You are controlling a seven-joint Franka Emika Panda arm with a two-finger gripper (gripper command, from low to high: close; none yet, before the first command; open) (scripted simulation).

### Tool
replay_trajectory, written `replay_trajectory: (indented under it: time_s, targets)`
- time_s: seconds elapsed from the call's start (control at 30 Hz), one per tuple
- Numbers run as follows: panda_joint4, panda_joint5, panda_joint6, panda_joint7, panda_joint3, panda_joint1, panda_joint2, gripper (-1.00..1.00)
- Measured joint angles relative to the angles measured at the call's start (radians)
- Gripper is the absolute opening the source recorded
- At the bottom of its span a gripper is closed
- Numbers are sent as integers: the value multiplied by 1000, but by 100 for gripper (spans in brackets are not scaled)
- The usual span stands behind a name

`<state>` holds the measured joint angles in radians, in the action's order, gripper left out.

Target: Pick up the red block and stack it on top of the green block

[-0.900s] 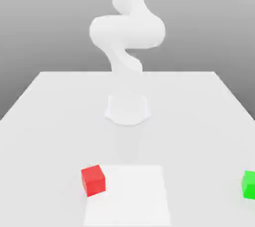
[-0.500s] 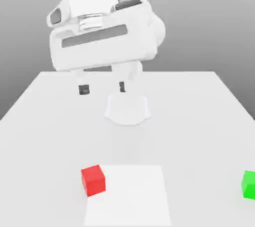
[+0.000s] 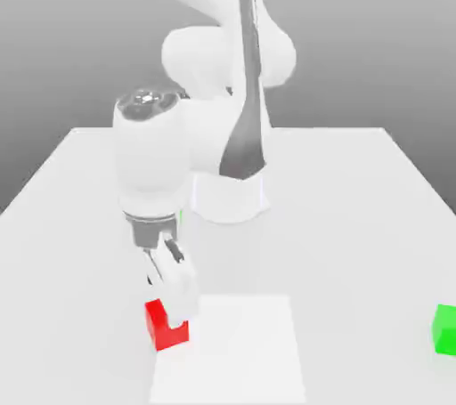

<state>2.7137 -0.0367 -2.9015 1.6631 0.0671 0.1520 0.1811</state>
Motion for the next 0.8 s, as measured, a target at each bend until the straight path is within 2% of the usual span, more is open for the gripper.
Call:
replay_trajectory:
  time_s: [0.07, 0.1, 0.33, 0.63, 0.8]
  targets:
    - [-6, -15, -42, -10, -13, 10, 51, 0]
    - [-8, -23, -63, -15, -20, 15, 76, -100]
    - [-9, -23, -70, -14, -23, 18, 82, -100]
    - [20, 27, 99, 22, 4, 2, -117, -100]
    - [-28, 66, 156, 195, -36, -104, -122, -100]
